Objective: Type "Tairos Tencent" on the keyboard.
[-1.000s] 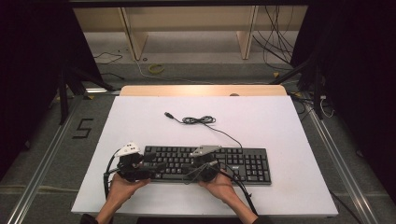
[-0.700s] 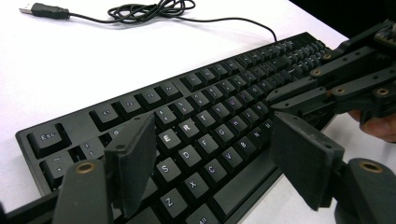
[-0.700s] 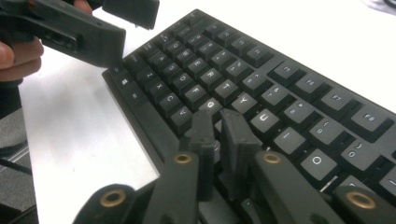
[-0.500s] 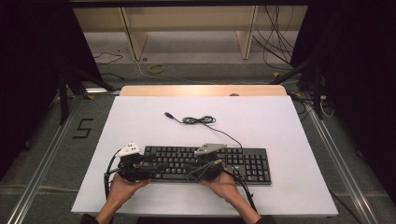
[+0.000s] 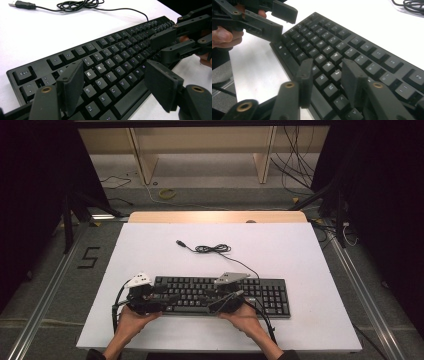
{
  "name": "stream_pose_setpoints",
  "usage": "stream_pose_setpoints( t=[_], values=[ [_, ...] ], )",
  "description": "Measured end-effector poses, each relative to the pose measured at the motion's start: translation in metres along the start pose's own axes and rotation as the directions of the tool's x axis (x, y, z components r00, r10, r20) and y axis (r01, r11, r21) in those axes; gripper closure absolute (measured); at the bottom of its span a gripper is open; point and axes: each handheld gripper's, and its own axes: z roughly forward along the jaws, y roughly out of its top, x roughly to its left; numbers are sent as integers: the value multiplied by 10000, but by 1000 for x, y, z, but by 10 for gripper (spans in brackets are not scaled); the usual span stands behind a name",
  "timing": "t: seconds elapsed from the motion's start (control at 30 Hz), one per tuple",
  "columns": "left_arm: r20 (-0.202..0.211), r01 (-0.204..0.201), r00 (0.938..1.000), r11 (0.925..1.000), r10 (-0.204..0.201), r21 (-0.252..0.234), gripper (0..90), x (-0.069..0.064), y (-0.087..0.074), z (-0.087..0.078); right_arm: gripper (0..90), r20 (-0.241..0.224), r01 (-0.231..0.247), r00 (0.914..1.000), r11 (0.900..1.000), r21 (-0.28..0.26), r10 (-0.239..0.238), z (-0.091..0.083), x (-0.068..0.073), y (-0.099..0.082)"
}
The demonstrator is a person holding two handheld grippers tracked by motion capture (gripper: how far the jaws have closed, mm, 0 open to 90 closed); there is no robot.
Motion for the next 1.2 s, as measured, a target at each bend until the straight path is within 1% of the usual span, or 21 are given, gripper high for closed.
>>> stream_pose_setpoints(
  t=[0.13, 0.17, 0.33, 0.4, 0.5, 0.67, 0.87, 1.0, 1.1, 1.17, 1.2],
  values=[
    [-13, -18, 10000, 10000, 18, 13, 329, 0, 0, 0, 548, 34, -125, 9999, 9999, -75, 125, -5, -1, 0],
    [-13, -22, 10000, 10000, 22, 13, 333, 0, 0, 0, 535, 114, -132, 9998, 9999, -105, 133, -6, -2, 0],
    [59, -114, 9999, 9998, 113, 136, 382, -1, 0, 1, 505, 221, -251, 9994, 9996, -149, 254, -11, -4, -1],
    [35, -165, 9999, 9996, 164, 249, 411, -1, 0, 2, 499, 211, -272, 9994, 9995, -175, 276, -14, -5, -1],
    [147, -165, 9998, 9994, 160, 320, 470, -2, 0, 2, 493, 228, -303, 9993, 9993, -198, 307, -17, -7, -3],
    [184, -217, 9996, 9984, 208, 517, 541, -3, 0, 4, 474, 292, -339, 9990, 9992, -208, 345, -21, -10, -5],
    [242, -292, 9993, 9967, 274, 751, 635, -3, 0, 7, 423, 350, -303, 9989, 9991, -283, 313, -26, -11, -8],
    [228, -474, 9987, 9933, 453, 1051, 694, -5, 0, 11, 403, 371, -296, 9988, 9990, -342, 308, -28, -11, -9],
    [271, -646, 9977, 9895, 616, 1293, 738, -7, 0, 14, 396, 329, -250, 9991, 9991, -333, 261, -28, -9, -10],
    [227, -806, 9967, 9852, 781, 1510, 774, -8, -1, 17, 391, 338, -213, 9992, 9992, -328, 224, -28, -8, -11],
    [231, -814, 9966, 9841, 788, 1577, 798, -8, -1, 18, 388, 350, -187, 9992, 9993, -320, 198, -28, -8, -11]
  ],
)
